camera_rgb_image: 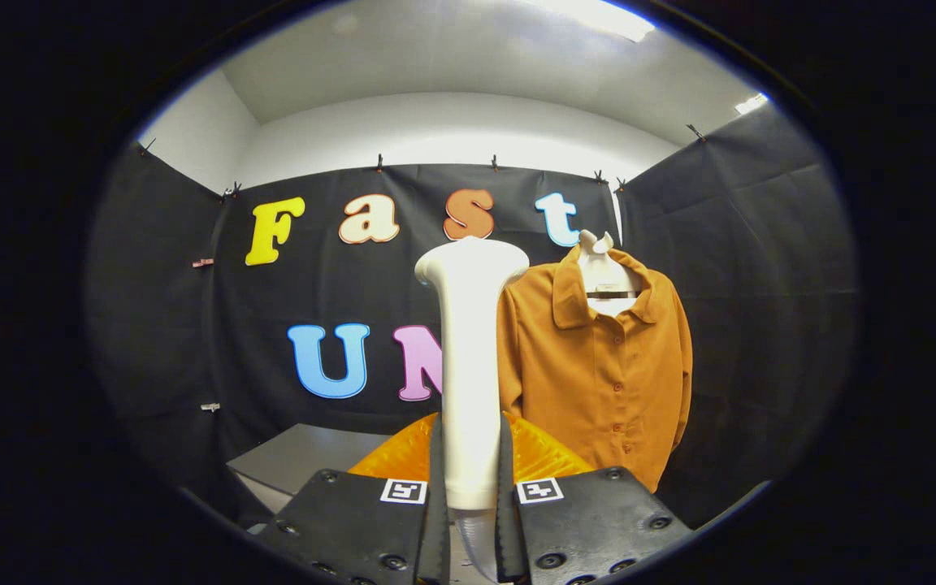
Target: Iron the clothes twice with a garment steamer, once on the left side and once on the right side.
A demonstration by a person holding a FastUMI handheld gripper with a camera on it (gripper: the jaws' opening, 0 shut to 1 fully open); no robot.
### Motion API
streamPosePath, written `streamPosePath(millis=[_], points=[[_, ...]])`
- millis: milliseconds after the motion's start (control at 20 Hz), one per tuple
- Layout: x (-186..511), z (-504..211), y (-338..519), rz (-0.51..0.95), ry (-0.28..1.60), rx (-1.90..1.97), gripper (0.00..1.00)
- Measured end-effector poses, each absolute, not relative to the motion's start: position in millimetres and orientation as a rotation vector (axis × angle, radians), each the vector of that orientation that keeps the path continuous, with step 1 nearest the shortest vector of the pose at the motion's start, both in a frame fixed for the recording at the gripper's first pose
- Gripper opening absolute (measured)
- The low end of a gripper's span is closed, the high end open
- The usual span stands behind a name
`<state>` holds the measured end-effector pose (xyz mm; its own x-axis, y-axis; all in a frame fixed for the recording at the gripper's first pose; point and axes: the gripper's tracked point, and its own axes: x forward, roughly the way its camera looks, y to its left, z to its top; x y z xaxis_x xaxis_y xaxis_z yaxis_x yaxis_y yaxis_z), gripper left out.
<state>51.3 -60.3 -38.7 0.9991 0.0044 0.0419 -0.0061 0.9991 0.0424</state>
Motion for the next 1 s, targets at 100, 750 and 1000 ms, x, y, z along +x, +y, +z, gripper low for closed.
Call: streamPosePath(millis=[100, 750, 1000], points=[[52.3, -38.4, -83.2, -0.016, -0.066, 0.032, 0.26], [125.9, -79.9, -184.3, -0.064, -0.073, 0.044, 0.25], [153.4, -97.2, -197.6, -0.082, -0.059, 0.049, 0.26]])
